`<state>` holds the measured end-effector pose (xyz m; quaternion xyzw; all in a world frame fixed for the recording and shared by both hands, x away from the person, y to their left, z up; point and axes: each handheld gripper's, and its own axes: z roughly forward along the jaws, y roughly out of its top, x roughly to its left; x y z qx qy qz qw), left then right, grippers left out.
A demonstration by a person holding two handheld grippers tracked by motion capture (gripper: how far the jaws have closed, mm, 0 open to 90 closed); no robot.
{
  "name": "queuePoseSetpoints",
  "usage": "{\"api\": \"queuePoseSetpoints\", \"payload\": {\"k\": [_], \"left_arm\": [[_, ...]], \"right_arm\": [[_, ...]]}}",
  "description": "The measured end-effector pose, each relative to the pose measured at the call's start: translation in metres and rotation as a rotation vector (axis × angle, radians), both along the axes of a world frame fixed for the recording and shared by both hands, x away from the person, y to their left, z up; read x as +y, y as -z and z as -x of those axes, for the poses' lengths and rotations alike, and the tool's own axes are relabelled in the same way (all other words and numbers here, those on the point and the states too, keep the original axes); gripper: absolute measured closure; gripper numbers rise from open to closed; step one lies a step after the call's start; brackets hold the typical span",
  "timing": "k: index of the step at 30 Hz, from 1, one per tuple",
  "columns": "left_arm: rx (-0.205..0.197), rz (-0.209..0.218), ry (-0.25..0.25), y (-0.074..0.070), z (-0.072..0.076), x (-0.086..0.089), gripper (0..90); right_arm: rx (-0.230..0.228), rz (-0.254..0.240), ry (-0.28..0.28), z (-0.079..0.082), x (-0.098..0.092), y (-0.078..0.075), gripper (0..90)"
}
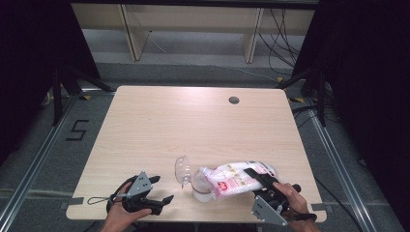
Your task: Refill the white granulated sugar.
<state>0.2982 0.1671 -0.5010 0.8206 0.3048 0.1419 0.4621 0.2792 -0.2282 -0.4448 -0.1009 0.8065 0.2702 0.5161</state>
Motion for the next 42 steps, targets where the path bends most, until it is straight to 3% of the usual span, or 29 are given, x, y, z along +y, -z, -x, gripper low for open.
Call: {"api": "queuePoseSetpoints", "payload": {"k": [2,3,6,8,10,11,14,15,16,17,20,25,29,36,41,42], "left_arm": [[-0.002,-0.006,0.007,0.0,0.0,-0.001,18.5],[-0.003,-0.004,0.008,0.0,0.001,-0.001,18.5],[-0.001,-0.004,0.004,0.0,0.0,-0.001,18.5],[-0.006,-0.012,-0.002,0.001,0.0,0.0,18.5],[0.001,0.008,-0.01,0.002,0.0,-0.001,18.6],[0.0,-0.011,-0.002,0.001,0.0,0.0,18.6],[-0.004,-0.029,0.006,0.001,-0.001,0.0,18.6],[0.0,-0.008,-0.002,0.001,0.0,-0.001,18.6],[-0.004,-0.03,0.004,0.001,0.0,-0.001,18.6],[0.001,0.0,-0.002,0.002,0.001,-0.002,18.7],[-0.005,-0.009,0.005,0.001,0.001,-0.002,19.0],[-0.002,-0.006,0.009,0.001,0.001,-0.002,19.3],[-0.003,-0.008,0.009,0.001,0.0,-0.002,19.3],[0.0,-0.008,0.012,0.001,0.002,-0.002,19.3],[0.002,-0.007,0.013,0.001,0.001,-0.002,19.3],[0.002,-0.008,0.013,0.001,0.001,-0.002,19.3]], "right_arm": [[0.042,-0.059,0.02,-0.003,-0.003,0.0,67.9],[0.084,-0.116,0.039,-0.003,-0.005,0.001,67.9],[0.077,-0.157,0.022,-0.01,-0.009,-0.003,68.0],[0.137,-0.249,0.051,-0.014,-0.009,-0.002,68.1],[0.187,-0.316,0.057,-0.02,-0.01,-0.001,68.2],[0.208,-0.349,0.065,-0.022,-0.009,0.0,68.2],[0.245,-0.398,0.069,-0.033,-0.008,0.003,68.3],[0.256,-0.418,0.069,-0.036,-0.007,0.004,68.4],[0.285,-0.451,0.08,-0.039,-0.006,0.006,68.4],[0.311,-0.484,0.079,-0.045,-0.004,0.009,68.5],[0.353,-0.507,0.083,-0.056,0.001,0.013,68.6],[0.384,-0.509,0.086,-0.073,0.01,0.02,68.7],[0.422,-0.552,0.085,-0.082,0.013,0.026,68.8],[0.474,-0.571,0.12,-0.087,0.011,0.037,69.0],[0.464,-0.617,0.11,-0.091,0.005,0.04,69.0],[0.504,-0.647,0.129,-0.09,0.004,0.041,69.1]]}}
